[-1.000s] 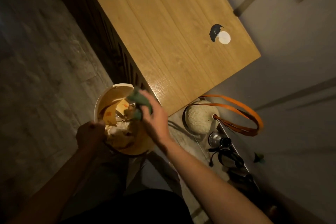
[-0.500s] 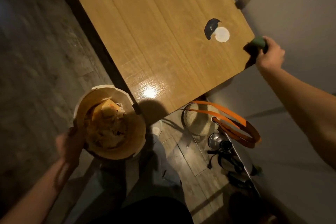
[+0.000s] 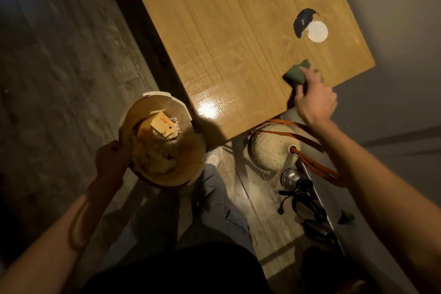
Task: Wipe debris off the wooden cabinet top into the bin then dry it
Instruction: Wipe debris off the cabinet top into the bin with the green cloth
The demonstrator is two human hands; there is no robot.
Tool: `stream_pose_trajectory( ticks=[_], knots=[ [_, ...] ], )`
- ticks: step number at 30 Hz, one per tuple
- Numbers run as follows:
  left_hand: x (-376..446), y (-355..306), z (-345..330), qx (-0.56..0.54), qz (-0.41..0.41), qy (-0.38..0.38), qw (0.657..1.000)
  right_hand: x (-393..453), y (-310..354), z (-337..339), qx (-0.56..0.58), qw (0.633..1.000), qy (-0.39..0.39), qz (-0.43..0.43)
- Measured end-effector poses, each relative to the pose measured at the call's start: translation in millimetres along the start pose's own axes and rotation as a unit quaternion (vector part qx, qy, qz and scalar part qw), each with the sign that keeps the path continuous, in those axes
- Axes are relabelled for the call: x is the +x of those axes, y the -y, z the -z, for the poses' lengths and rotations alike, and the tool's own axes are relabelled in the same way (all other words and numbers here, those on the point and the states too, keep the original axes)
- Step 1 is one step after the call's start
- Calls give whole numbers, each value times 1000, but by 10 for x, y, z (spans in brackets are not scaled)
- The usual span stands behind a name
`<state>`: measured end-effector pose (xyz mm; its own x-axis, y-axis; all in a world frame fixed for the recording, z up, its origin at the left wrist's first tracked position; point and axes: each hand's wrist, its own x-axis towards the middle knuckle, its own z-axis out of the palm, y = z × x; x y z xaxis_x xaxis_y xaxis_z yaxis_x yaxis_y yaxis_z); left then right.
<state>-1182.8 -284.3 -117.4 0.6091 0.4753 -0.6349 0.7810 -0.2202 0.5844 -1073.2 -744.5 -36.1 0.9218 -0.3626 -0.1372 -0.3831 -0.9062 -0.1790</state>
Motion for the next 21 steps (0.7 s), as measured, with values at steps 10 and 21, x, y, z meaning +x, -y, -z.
stream_pose_trajectory(
  ticks=[10,21],
  knots=[
    [14,-7,197,21,26,3,999,-1604,1706,-438,-10,988,38,151],
    [92,-195,340,-5,49,-46,998,-1668,1790,-208,277,941,154,121]
  ],
)
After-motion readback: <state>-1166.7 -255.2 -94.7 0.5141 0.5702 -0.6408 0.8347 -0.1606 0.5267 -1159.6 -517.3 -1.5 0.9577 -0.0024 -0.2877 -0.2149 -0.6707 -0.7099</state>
